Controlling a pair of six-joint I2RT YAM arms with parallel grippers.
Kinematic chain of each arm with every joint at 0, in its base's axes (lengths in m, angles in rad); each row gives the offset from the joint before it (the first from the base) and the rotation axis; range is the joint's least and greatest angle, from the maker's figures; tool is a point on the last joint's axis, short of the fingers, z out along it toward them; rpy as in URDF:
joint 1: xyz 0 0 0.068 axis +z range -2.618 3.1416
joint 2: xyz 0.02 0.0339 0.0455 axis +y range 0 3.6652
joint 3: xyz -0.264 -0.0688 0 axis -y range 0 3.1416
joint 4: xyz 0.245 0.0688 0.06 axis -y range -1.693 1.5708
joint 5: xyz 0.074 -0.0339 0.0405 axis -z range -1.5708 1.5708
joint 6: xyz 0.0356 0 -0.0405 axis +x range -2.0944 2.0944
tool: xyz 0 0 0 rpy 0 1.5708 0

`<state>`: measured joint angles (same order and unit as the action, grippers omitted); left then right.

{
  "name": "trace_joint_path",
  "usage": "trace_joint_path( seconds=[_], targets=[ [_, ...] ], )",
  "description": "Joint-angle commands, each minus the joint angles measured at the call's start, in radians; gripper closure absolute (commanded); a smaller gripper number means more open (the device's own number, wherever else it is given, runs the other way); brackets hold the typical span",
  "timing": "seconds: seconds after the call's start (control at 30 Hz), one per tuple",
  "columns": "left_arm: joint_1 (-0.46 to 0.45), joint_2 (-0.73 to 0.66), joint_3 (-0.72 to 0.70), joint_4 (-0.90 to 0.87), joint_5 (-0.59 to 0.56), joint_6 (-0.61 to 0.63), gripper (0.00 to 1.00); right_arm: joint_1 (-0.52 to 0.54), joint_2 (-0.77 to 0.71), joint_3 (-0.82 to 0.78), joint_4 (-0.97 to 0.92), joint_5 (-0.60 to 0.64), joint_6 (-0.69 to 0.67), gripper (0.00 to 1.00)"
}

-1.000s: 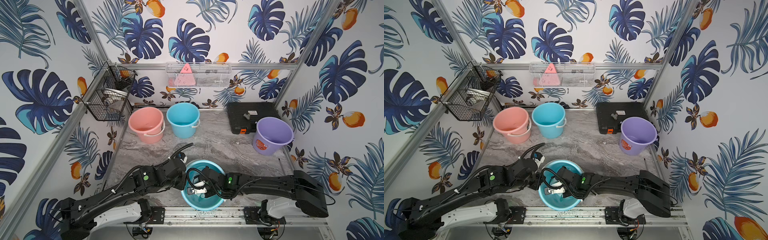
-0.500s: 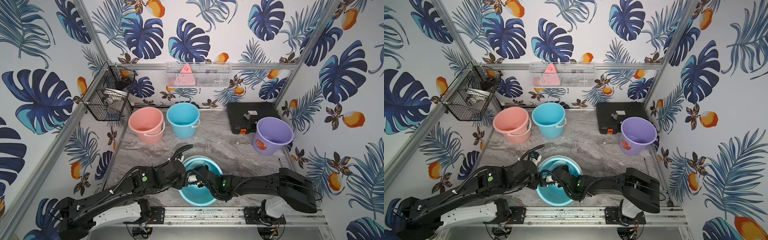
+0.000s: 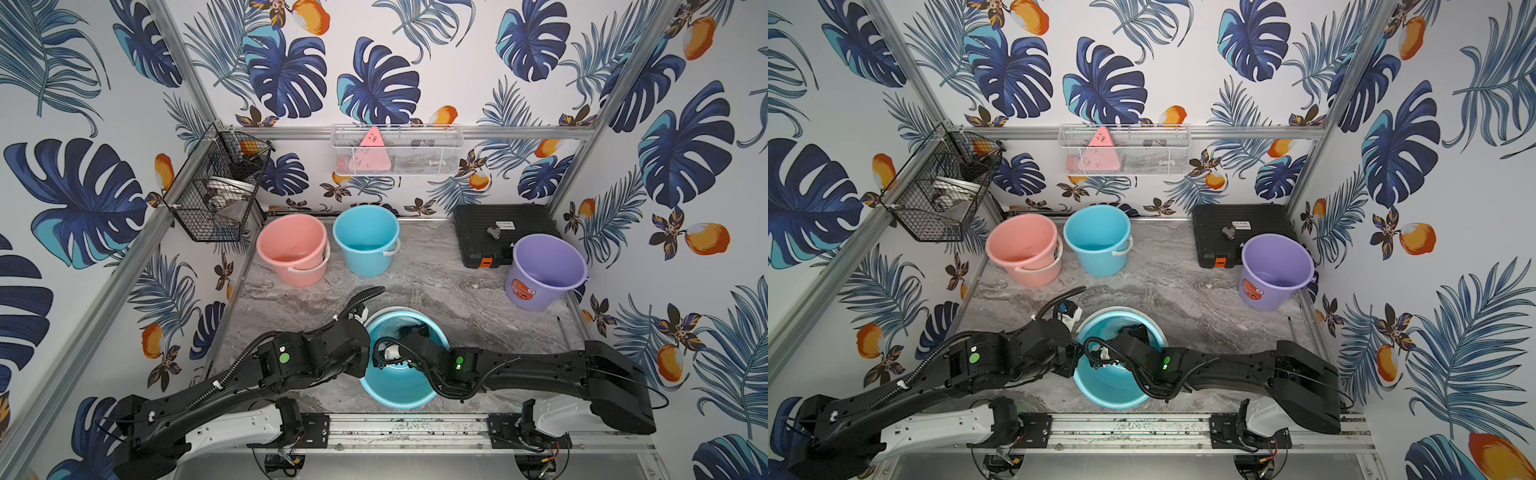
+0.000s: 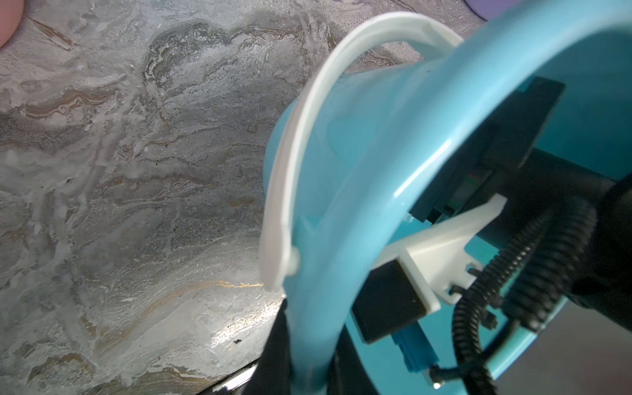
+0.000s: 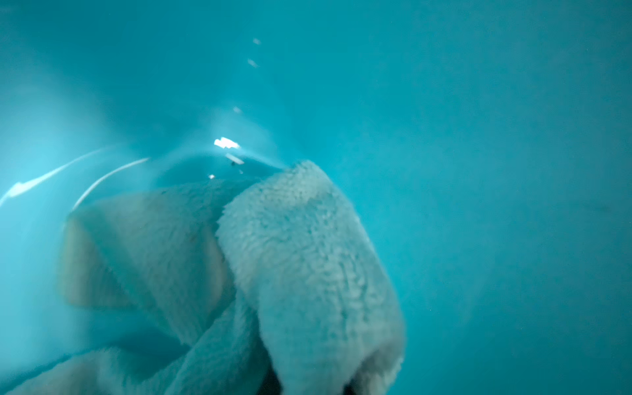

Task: Wipe the inside of the bucket with a cloth
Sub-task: Wipe the dirt from the inside of the bucket.

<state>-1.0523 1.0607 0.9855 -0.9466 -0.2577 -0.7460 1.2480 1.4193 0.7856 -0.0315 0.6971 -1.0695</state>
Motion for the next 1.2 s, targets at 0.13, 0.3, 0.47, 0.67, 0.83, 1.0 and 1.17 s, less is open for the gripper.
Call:
trace_joint_path(
  seconds=[0.13, 0.3, 0.47, 0.67, 0.83, 1.0, 1.17],
  targets=[
    [-0.008, 0.009, 0.034, -0.07, -0.038, 0.002, 1.0, -0.003, -0.053, 0.06, -0.468, -0.114, 0.172, 1.0],
    [-0.023, 0.022, 0.047, -0.07, -0.044, -0.002, 1.0, -0.003, -0.076, 0.089, -0.61, -0.299, 0.237, 1.0],
    [-0.05, 0.025, 0.064, -0.072, -0.074, -0.007, 1.0, -0.012, -0.062, 0.106, -0.71, -0.546, 0.284, 1.0],
    [-0.066, 0.037, 0.057, -0.039, -0.048, -0.013, 1.0, -0.013, -0.156, 0.036, -0.481, -0.707, 0.357, 1.0],
    [-0.071, 0.056, 0.053, -0.035, -0.018, -0.012, 1.0, -0.013, -0.284, -0.024, -0.268, -0.692, 0.394, 1.0],
    [-0.071, 0.074, 0.058, -0.053, 0.008, -0.007, 1.0, -0.012, -0.361, 0.02, -0.297, -0.616, 0.35, 1.0],
    [-0.071, 0.112, 0.074, -0.09, 0.039, 0.006, 1.0, 0.001, -0.418, 0.09, -0.365, -0.55, 0.281, 1.0]
  ],
)
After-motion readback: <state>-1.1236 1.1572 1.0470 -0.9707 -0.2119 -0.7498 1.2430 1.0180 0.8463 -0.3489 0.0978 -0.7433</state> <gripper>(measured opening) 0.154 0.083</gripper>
